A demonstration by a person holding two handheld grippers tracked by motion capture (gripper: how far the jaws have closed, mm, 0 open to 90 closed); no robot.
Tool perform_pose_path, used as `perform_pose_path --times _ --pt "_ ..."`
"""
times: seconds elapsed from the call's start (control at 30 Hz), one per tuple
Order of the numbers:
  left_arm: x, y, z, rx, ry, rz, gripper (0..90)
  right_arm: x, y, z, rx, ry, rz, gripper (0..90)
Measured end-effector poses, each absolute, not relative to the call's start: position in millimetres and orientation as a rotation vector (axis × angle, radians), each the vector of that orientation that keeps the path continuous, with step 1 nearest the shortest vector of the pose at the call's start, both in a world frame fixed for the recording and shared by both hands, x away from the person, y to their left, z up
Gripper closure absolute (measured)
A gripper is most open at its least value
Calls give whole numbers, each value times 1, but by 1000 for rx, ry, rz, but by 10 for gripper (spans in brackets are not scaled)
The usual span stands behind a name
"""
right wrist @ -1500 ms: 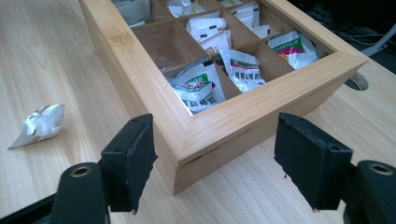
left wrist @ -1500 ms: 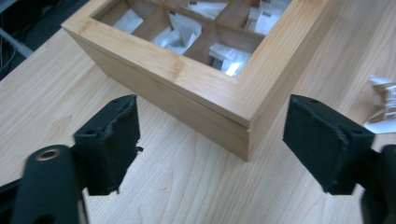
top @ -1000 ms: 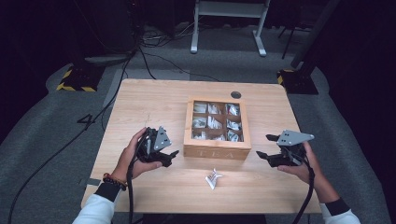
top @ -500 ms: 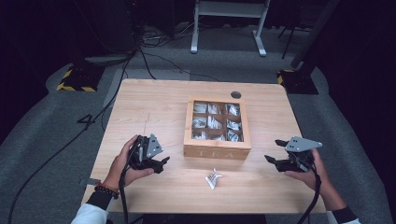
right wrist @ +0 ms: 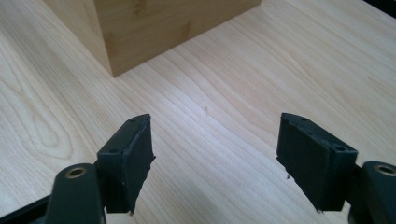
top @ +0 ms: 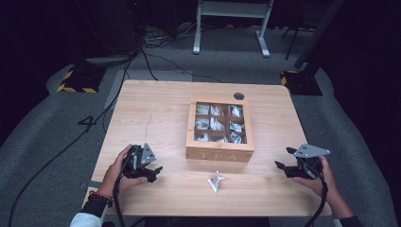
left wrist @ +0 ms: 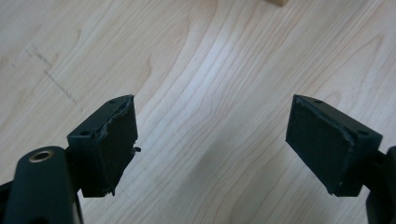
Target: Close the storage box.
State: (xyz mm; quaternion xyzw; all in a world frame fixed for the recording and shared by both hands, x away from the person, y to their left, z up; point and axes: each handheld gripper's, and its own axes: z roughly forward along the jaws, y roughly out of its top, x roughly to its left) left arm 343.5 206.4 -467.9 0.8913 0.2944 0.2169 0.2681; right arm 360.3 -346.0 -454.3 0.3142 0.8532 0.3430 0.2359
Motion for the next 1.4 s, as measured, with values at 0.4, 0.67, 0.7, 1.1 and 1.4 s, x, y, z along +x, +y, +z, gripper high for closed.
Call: perform_pose_path --times 0.4,0.67,0.7,1.1,1.4 --pt "336 241 -491 2364 902 508 168 357 -365 -479 969 2350 938 266" --pt "333 263 -498 2273 969 414 162 356 -383 -493 1110 2333 992 236" --pt "333 266 -499 2262 978 402 162 356 -384 -495 1127 2330 996 235" --pt "330 277 -505 2192 1010 376 157 349 -395 -504 1187 2279 1012 206" --pt "328 278 -504 2192 1021 398 156 349 -395 -504 1187 2278 1012 206"
